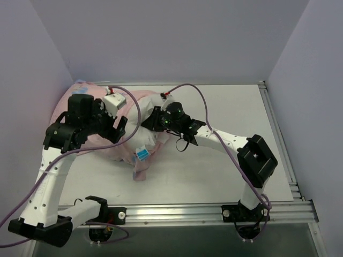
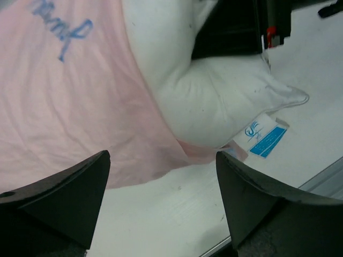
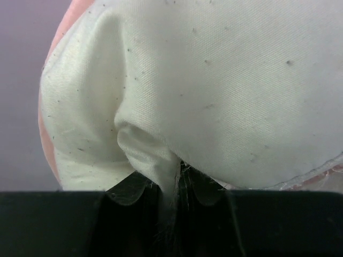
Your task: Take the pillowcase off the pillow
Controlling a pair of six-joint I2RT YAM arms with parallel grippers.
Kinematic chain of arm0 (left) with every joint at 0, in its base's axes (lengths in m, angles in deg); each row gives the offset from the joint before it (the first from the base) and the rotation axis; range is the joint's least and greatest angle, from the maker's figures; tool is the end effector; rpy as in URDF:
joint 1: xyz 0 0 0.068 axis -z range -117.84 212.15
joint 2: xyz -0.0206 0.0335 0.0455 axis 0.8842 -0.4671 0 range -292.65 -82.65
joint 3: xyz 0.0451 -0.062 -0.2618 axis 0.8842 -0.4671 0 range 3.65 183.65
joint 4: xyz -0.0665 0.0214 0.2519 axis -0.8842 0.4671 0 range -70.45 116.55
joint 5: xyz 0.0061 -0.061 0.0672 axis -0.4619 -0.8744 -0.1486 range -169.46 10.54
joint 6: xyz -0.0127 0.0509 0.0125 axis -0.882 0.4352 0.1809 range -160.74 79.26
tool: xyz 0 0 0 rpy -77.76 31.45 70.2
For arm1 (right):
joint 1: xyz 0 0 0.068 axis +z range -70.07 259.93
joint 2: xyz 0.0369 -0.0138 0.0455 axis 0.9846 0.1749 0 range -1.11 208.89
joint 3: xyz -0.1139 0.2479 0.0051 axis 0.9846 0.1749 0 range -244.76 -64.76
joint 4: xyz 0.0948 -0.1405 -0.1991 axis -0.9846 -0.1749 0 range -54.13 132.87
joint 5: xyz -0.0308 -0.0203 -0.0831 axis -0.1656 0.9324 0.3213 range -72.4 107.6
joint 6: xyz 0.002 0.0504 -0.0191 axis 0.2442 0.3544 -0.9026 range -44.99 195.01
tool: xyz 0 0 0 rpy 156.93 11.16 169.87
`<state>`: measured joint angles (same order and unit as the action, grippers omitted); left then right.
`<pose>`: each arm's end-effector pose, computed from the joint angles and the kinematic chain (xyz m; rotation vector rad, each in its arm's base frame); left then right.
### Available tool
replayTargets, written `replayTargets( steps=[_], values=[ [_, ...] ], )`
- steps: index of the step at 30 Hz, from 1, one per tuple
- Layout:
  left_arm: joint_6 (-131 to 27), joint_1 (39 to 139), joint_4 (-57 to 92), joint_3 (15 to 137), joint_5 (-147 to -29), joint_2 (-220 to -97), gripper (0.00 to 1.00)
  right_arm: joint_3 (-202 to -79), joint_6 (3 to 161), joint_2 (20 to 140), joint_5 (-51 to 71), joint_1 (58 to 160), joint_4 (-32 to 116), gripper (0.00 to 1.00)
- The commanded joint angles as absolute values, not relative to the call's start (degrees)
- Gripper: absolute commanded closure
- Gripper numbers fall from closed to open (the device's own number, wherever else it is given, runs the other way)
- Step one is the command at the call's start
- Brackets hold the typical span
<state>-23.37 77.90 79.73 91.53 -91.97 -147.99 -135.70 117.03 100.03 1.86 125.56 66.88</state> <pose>0.1897 -0.0616 0.4363 0.7457 2.0900 -0.2274 0.2872 0.3075 0.2895 -0.2892 1.8510 1.3409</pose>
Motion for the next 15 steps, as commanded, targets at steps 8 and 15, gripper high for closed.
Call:
replayTargets(
  steps=[8, 15],
  values=[
    [-23.1, 77.6, 66.9, 72.0, -89.5, -148.6, 0.22, -140.4, 121.1, 101.5, -0.2, 126.2, 73.9, 1.0],
    [-22.1, 77.0, 67.3, 71.0, -87.6, -149.3, 0.65, -140.6, 121.5, 99.9, -0.2, 125.0, 72.1, 1.0]
  ],
)
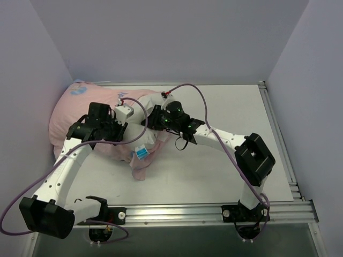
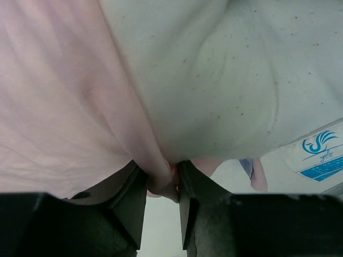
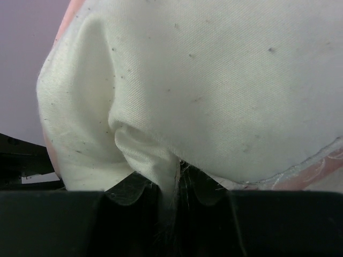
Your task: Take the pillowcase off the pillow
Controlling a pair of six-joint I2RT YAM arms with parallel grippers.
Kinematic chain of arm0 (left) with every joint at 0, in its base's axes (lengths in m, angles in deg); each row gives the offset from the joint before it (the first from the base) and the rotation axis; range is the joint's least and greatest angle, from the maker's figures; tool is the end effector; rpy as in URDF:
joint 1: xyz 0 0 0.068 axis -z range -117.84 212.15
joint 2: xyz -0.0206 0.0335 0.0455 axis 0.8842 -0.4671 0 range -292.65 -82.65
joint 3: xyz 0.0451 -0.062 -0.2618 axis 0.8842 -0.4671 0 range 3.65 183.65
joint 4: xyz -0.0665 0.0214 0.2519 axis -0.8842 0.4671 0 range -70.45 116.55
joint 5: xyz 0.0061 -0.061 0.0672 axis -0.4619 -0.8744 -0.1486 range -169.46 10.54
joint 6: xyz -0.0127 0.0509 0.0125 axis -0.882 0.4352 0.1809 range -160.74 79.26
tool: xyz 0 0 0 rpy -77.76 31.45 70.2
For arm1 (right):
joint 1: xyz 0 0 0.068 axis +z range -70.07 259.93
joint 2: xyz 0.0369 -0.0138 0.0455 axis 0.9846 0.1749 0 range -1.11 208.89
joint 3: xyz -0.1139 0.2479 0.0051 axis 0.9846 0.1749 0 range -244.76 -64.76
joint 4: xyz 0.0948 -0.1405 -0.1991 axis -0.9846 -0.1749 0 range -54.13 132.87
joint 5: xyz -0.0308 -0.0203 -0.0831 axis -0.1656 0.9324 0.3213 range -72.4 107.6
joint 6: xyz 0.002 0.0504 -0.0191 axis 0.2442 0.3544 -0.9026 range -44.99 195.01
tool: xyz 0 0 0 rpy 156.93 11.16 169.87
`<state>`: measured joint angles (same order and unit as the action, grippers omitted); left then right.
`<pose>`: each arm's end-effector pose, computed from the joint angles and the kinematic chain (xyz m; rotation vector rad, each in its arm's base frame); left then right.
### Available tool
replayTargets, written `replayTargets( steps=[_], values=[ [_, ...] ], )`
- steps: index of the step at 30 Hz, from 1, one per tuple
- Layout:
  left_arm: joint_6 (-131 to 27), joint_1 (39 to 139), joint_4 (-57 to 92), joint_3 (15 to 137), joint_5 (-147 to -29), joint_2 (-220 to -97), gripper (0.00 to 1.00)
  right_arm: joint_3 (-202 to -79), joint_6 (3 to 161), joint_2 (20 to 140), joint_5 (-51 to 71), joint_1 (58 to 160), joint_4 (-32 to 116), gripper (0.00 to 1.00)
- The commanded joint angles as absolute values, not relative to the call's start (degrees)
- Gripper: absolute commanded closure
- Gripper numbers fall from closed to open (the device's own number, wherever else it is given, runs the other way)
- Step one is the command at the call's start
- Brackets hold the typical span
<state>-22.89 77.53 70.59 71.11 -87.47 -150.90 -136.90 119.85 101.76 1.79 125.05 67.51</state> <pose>0.2257 -0.0673 0.3294 0.7629 2.3486 -0.1544 0.2949 0.3100 0.2858 -0.2377 1.8662 1.3697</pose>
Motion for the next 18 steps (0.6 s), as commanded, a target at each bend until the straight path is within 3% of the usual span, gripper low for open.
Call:
replayTargets(
  steps=[1, 2, 3, 6, 10, 18],
  values=[
    [-21.9, 76.9, 67.9, 70.7, -87.6, -148.1, 0.64, -140.6, 121.2, 99.6, -0.2, 124.2, 71.8, 1.0],
    [-21.8, 76.8, 68.2, 70.6, -87.6, -147.7, 0.63, -140.7, 121.1, 99.4, -0.5, 123.8, 71.7, 1.0],
    [-21.6, 76.6, 68.8, 70.7, -87.8, -147.3, 0.55, -140.7, 120.9, 99.4, -1.0, 123.4, 71.6, 1.0],
    [-21.0, 76.0, 70.2, 70.4, -87.9, -146.6, 0.52, -140.8, 120.6, 99.7, -1.7, 122.4, 71.3, 1.0],
    [-20.3, 74.6, 69.5, 69.5, -86.9, -148.0, 0.97, -141.0, 120.7, 99.6, -2.3, 122.2, 71.2, 1.0],
    [-19.4, 68.7, 60.4, 67.7, -81.8, -154.8, 0.98, -138.7, 121.2, 93.0, -5.6, 121.6, 70.9, 1.0]
  ],
)
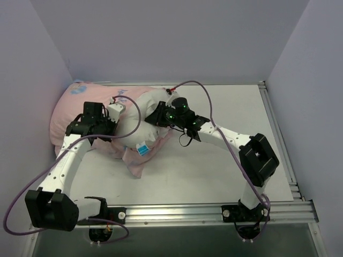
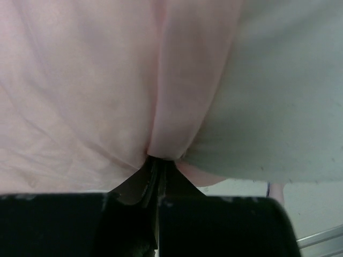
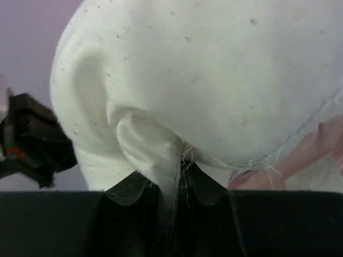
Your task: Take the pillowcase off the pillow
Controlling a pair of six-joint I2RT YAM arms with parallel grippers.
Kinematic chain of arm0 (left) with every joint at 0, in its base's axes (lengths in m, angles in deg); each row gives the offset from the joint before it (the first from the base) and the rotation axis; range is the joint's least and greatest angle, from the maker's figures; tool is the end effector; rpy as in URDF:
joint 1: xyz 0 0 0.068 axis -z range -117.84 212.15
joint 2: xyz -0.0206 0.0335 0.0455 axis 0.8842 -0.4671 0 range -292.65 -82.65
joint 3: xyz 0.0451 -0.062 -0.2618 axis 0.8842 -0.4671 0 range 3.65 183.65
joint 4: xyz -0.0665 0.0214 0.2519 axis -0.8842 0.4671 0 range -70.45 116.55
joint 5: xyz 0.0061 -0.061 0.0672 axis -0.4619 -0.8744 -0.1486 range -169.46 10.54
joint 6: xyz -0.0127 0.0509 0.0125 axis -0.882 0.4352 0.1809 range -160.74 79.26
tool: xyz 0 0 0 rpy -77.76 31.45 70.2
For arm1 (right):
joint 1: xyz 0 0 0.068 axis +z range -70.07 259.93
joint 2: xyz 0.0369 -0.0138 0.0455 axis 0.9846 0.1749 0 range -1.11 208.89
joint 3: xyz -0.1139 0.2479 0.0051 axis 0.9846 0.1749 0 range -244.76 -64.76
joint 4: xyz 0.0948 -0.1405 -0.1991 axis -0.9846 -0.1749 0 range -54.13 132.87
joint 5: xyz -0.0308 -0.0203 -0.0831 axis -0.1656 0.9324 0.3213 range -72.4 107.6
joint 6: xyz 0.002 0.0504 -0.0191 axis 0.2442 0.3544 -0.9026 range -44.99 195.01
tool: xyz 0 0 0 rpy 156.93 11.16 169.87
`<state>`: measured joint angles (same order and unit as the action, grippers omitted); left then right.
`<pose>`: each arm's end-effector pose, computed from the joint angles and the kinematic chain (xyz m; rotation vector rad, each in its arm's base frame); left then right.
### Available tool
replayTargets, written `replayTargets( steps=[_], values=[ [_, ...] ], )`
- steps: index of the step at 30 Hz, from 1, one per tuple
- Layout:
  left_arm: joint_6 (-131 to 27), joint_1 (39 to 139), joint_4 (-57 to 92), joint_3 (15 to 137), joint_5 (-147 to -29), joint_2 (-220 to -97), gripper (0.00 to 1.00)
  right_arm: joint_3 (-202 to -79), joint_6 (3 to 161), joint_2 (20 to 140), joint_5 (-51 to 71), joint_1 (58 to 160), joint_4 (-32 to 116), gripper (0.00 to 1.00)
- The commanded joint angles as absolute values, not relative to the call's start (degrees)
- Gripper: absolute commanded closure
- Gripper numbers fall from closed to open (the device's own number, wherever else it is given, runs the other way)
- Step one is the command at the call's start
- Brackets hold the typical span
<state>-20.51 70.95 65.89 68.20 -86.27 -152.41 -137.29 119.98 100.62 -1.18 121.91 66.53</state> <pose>0.2425 -0.0419 0.3130 0.6663 2.3708 -0.0602 0.3075 0.2922 0.2945 -0.2294 1.8564 1.3773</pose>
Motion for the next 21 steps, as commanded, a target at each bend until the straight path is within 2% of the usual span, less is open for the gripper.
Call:
replayTargets(
  steps=[1, 5, 11, 15, 18, 21],
  values=[
    [-19.2, 68.0, 58.2, 67.5, -81.1, -156.1, 0.98, -135.8, 122.1, 90.5, -6.6, 121.2, 71.7, 1.0],
    [-18.4, 64.7, 54.2, 66.7, -80.0, -159.0, 0.98, -125.0, 125.5, 82.1, -9.6, 116.8, 75.1, 1.0],
    [-20.6, 56.4, 57.1, 71.9, -91.7, -161.3, 0.98, -114.1, 121.1, 73.7, -6.9, 112.4, 63.7, 1.0],
    [-18.2, 56.2, 52.1, 70.4, -86.9, -163.2, 0.98, -106.9, 121.8, 70.0, -8.1, 109.9, 61.2, 1.0],
    [-16.0, 53.3, 45.9, 70.4, -82.0, -169.7, 0.98, -104.2, 121.1, 66.3, -8.3, 107.4, 58.5, 1.0],
    [-15.4, 49.1, 45.5, 73.6, -83.2, -176.8, 0.98, -101.1, 119.9, 67.2, -6.4, 108.0, 57.7, 1.0]
  ],
)
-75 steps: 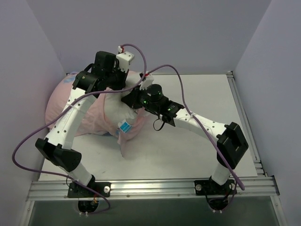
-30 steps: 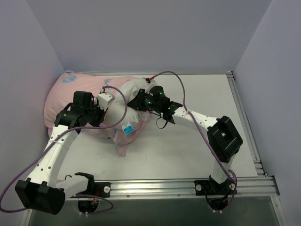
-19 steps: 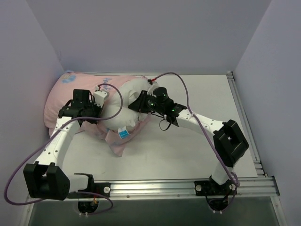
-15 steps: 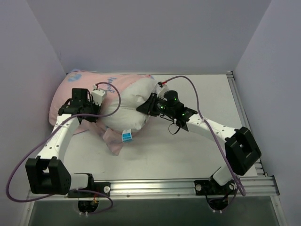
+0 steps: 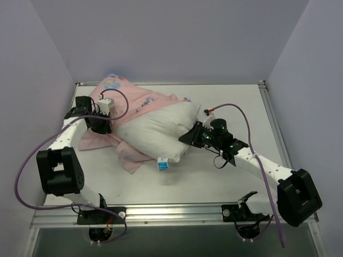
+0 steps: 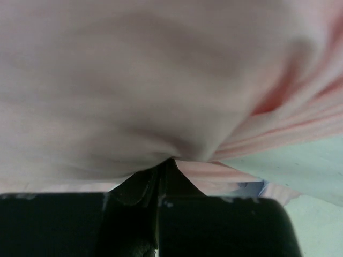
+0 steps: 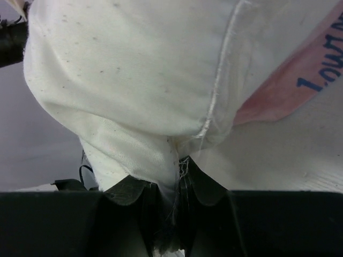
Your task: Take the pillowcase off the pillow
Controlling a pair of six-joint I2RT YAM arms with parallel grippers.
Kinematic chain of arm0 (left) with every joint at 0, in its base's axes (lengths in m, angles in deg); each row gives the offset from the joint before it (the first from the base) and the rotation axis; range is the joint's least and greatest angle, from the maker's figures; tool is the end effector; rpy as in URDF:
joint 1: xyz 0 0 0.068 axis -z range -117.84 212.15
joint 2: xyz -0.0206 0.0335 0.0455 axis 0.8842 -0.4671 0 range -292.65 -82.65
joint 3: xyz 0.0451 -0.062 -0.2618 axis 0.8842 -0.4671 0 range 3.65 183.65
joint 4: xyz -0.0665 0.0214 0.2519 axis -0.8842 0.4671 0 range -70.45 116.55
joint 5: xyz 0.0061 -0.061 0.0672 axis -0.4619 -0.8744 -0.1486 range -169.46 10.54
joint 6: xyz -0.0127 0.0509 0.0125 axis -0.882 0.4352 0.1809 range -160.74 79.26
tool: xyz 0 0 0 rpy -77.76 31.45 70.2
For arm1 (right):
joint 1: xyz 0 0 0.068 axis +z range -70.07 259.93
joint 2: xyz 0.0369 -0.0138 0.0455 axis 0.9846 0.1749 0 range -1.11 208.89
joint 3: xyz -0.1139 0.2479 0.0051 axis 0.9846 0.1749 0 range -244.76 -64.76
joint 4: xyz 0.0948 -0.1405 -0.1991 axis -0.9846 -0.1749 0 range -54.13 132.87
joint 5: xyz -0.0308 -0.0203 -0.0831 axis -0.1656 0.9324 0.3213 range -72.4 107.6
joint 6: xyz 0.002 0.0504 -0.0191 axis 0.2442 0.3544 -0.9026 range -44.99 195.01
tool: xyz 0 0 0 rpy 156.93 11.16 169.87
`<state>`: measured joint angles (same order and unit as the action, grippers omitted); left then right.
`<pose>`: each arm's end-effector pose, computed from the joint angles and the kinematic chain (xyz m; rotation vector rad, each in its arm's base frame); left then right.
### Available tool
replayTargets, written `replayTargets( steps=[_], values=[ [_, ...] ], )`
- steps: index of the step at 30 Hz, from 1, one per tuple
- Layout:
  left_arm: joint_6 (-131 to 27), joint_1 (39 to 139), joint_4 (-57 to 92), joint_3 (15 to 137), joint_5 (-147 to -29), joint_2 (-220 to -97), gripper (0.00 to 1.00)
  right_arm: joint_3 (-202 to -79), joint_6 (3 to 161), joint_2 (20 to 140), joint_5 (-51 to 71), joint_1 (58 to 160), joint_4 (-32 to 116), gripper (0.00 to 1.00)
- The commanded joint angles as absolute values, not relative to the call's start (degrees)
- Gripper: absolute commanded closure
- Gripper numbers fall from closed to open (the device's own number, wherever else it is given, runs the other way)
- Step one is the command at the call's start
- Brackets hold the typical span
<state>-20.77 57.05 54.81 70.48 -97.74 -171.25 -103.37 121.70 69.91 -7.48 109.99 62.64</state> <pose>0.3217 0.0174 0.2518 0.4421 2.4685 -0.2325 0.2320 0.1518 0.2593 -0.0617 1.9820 1.3108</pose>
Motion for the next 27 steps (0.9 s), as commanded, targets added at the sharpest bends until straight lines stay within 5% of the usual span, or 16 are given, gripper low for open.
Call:
replayTargets(
  steps=[1, 5, 9, 11, 17, 23, 27],
  values=[
    [-15.1, 48.9, 48.0, 74.0, -85.1, -177.1, 0.98, -97.8, 121.1, 69.0, -6.4, 108.8, 59.7, 1.0],
    [-12.2, 50.7, 53.0, 68.9, -100.9, -168.3, 0.95, -95.6, 123.2, 76.7, -2.8, 117.4, 67.8, 1.0],
    [-7.8, 51.2, 64.5, 73.6, -112.3, -160.1, 0.25, -96.0, 122.3, 82.4, -4.8, 119.2, 69.9, 1.0],
    [-6.3, 51.8, 71.8, 78.3, -115.4, -159.0, 0.17, -98.3, 117.6, 85.5, -3.8, 121.3, 64.0, 1.0],
    [-13.4, 74.0, 72.4, 93.2, -107.8, -161.7, 0.12, -98.6, 116.3, 90.2, -1.9, 126.6, 62.2, 1.0],
    [-16.7, 90.8, 67.2, 104.4, -95.6, -180.4, 0.09, -95.8, 117.5, 90.7, 0.1, 128.3, 64.0, 1.0],
    [-17.6, 93.0, 69.4, 115.4, -91.9, -193.5, 0.32, -95.1, 117.8, 89.7, 0.6, 128.4, 63.9, 1.0]
  ],
)
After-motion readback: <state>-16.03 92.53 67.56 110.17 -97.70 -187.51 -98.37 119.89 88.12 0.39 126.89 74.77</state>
